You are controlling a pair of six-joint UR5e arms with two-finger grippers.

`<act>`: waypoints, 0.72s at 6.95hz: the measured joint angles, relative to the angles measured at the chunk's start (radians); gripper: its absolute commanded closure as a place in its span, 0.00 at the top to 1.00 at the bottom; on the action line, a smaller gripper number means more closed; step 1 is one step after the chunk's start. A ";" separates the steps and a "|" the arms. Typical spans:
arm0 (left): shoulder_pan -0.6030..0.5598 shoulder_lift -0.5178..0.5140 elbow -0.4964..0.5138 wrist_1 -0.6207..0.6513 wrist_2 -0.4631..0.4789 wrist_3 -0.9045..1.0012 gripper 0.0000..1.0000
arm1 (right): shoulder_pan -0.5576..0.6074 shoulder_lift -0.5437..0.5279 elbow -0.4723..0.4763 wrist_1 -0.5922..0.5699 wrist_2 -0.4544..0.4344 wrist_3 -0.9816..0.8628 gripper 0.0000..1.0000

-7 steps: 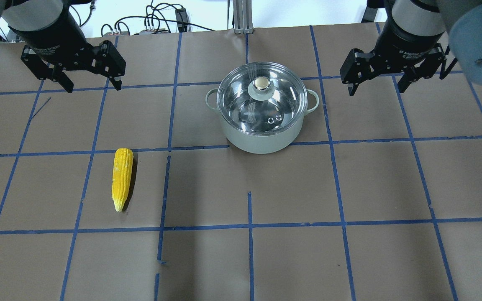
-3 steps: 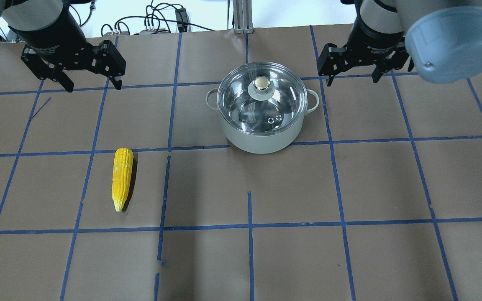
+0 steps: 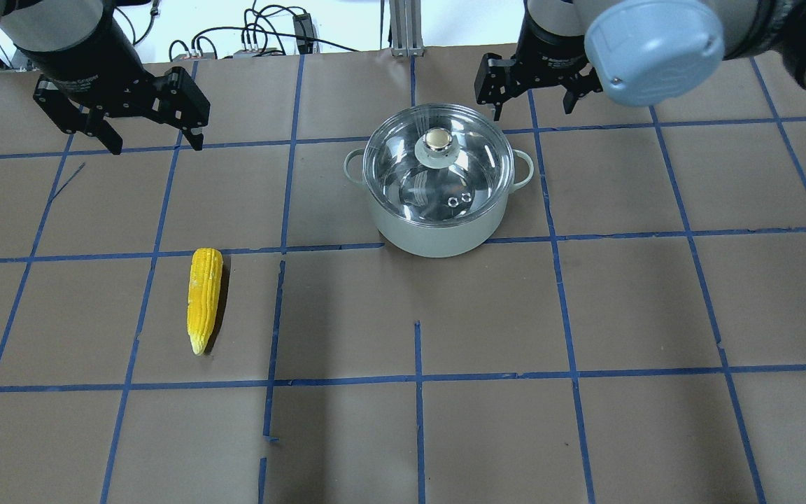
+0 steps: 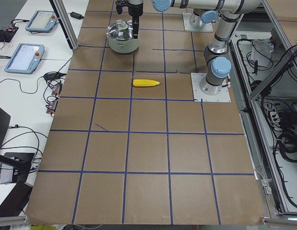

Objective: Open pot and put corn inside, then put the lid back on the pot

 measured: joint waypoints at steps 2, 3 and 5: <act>0.000 -0.005 -0.001 0.001 0.002 -0.001 1.00 | 0.063 0.132 -0.100 -0.008 -0.001 0.039 0.93; 0.000 -0.004 -0.002 0.001 0.003 -0.001 1.00 | 0.083 0.171 -0.110 -0.022 0.000 0.048 0.92; 0.000 0.000 -0.004 0.001 0.003 0.000 1.00 | 0.102 0.214 -0.107 -0.039 0.000 0.076 0.91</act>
